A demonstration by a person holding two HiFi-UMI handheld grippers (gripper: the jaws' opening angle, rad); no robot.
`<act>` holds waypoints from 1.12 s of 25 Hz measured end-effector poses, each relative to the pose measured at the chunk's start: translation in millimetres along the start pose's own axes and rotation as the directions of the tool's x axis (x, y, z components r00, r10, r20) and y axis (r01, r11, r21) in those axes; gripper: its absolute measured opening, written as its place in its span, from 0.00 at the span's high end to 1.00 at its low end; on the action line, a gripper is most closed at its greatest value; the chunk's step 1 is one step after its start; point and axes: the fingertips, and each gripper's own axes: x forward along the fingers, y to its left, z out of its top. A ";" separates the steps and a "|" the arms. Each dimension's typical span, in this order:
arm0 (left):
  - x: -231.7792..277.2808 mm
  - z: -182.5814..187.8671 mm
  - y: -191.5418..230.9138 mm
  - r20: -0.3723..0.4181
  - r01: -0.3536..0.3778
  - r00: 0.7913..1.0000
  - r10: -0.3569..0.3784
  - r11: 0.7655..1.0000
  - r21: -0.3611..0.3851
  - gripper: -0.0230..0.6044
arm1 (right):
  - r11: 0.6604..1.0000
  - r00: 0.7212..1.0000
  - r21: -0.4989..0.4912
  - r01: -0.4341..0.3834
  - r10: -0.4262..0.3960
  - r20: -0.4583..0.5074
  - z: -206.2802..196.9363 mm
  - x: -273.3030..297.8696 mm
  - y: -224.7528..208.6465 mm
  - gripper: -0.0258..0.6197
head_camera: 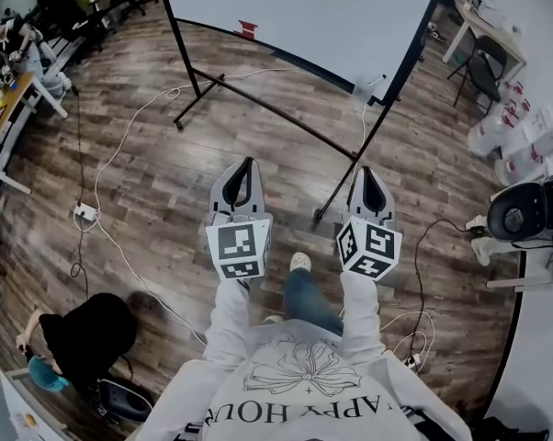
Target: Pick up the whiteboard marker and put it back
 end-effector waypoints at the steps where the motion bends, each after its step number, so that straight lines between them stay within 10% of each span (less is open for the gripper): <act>1: 14.5 2.4 -0.7 0.004 -0.004 1.000 0.004 1.000 0.001 0.95 | 1.000 1.000 -0.001 -0.003 0.003 0.001 3.2 14.6 -6.1 0.96; 28: 270.7 8.8 -9.6 -0.033 -0.007 0.999 0.007 1.000 -0.011 0.95 | 0.999 0.999 0.037 0.026 -0.025 -0.043 15.5 253.0 -107.6 0.95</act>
